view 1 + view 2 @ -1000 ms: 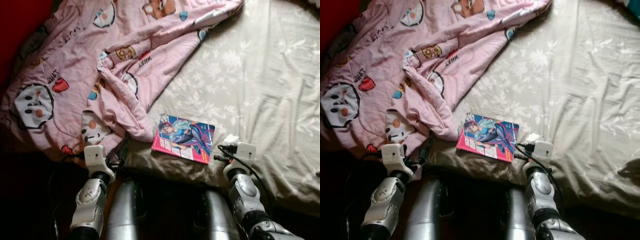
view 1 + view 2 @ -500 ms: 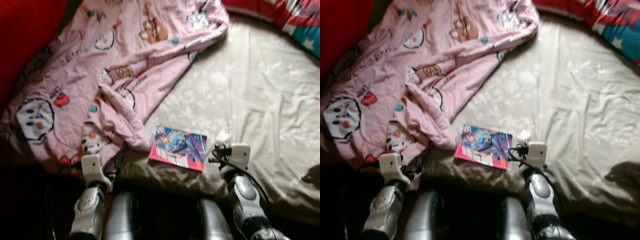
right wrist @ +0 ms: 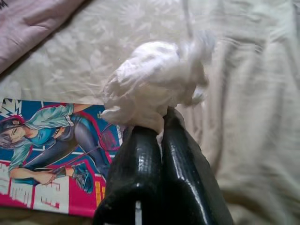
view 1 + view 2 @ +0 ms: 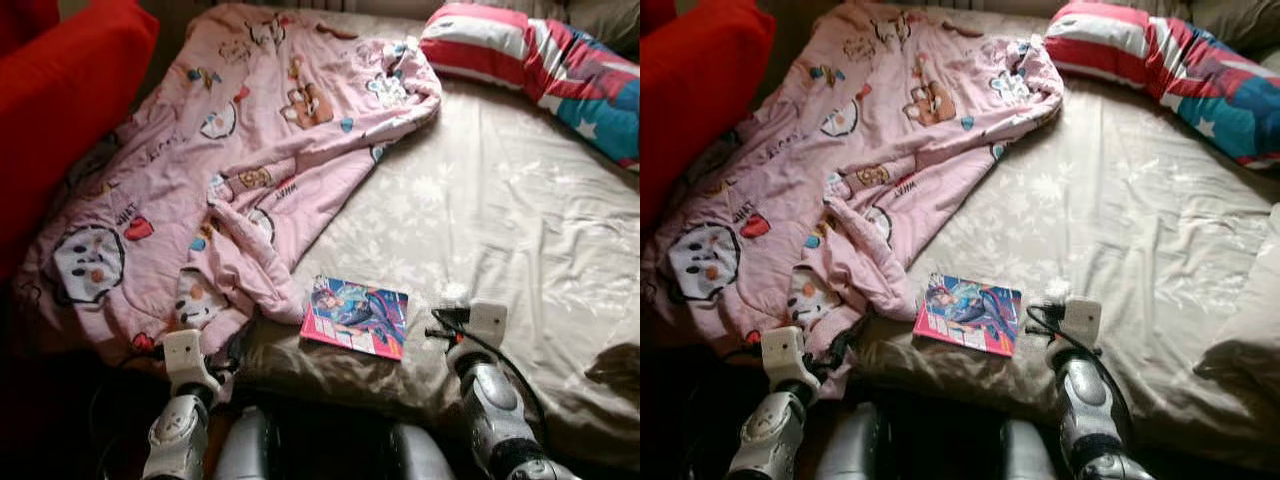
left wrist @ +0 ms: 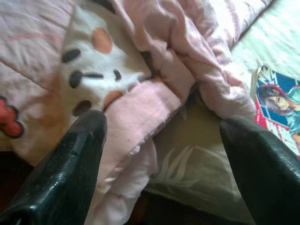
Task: Clean up the room
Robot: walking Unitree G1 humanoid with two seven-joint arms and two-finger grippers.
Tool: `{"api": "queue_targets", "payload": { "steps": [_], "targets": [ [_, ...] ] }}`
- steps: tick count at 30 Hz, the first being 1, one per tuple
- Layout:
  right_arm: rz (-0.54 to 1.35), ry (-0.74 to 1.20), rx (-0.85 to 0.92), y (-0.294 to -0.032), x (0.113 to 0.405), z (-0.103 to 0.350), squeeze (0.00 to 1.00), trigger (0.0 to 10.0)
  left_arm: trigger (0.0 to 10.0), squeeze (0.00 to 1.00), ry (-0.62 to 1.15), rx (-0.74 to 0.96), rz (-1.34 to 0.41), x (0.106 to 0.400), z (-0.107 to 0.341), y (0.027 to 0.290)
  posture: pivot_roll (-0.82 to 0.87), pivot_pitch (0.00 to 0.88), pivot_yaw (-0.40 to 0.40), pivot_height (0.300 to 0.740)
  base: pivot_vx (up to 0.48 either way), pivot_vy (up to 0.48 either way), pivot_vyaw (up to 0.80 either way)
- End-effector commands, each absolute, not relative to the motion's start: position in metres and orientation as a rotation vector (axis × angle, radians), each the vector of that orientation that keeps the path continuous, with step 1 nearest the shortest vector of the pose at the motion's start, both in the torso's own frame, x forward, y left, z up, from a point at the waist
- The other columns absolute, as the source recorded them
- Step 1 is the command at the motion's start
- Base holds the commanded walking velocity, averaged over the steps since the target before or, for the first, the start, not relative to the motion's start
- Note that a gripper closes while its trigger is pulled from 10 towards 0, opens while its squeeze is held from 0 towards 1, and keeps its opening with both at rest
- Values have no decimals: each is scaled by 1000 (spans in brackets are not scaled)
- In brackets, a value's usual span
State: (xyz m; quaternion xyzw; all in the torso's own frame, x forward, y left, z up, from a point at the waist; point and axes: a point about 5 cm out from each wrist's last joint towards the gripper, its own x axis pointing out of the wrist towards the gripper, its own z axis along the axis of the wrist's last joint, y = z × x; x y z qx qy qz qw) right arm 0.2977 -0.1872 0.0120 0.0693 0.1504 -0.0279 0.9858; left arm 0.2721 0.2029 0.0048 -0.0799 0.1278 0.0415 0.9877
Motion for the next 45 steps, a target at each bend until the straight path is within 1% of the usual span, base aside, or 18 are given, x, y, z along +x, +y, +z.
{"api": "queue_targets", "payload": {
  "steps": [1, 3, 7, 8, 12, 15, 17, 21, 24, 29, 30, 34, 40, 45],
  "targets": [
    [-85, 373, 139, -193, 287, -1, 0, 10000, 10000, 0, 324, -154, 98, 263, -7, 206, -64, 149, 0, 740, 0, 0, 0],
    [-90, 397, 136, -194, 284, -5, 0, 10000, 10000, 0, 344, -153, 100, 262, -10, 206, -65, 148, 2, 740, 0, 0, 0],
    [-100, 492, 103, -197, 268, -20, 0, 10000, 10000, 0, 456, -120, 106, 250, -26, 210, -59, 139, 6, 740, 0, 0, 0],
    [-111, 521, 100, -198, 263, -25, 0, 10000, 10000, 0, 502, -120, 133, 244, -32, 214, -63, 137, 6, 740, 0, 0, 0],
    [-110, 570, 99, -199, 255, -32, 0, 10000, 10000, 0, 546, -122, 142, 239, -38, 214, -49, 147, 4, 740, 0, 0, 0],
    [-107, 675, 72, -200, 238, -47, 0, 10000, 10000, 0, 638, -97, 156, 227, -49, 213, -28, 145, 0, 740, 0, 0, 0],
    [-128, 731, 80, -200, 226, -56, 0, 10000, 10000, 0, 701, -112, 192, 217, -57, 214, -31, 149, 4, 740, 0, 0, 0],
    [-128, 749, 108, -197, 221, -60, 0, 10000, 10000, 0, 724, -124, 188, 213, -61, 212, -36, 151, 13, 740, 0, 0, 0],
    [-103, 793, 91, -190, 212, -66, 0, 10000, 10000, 0, 766, -121, 177, 205, -66, 209, -36, 156, 18, 740, 0, 0, 0],
    [-58, 808, 74, -186, 207, -70, 0, 10000, 10000, 0, 787, -130, 202, 197, -71, 210, -38, 160, 19, 740, 0, 0, 0],
    [-53, 814, 67, -186, 204, -71, 0, 10000, 10000, 0, 775, -94, 210, 196, -70, 215, -35, 165, 19, 740, 0, 0, 794],
    [-82, 823, 87, -189, 200, -73, 0, 10000, 10000, 0, 778, -113, 239, 193, -69, 225, -28, 176, 20, 740, 0, 0, 794],
    [-72, 831, 80, -189, 198, -74, 0, 10000, 10000, 0, 804, -105, 246, 187, -72, 228, -30, 187, 20, 740, 0, 0, 794],
    [-73, 829, 83, -188, 198, -74, 0, 10000, 10000, 0, 823, -111, 243, 183, -75, 225, -36, 197, 19, 740, 0, 0, 794]
  ]
}}
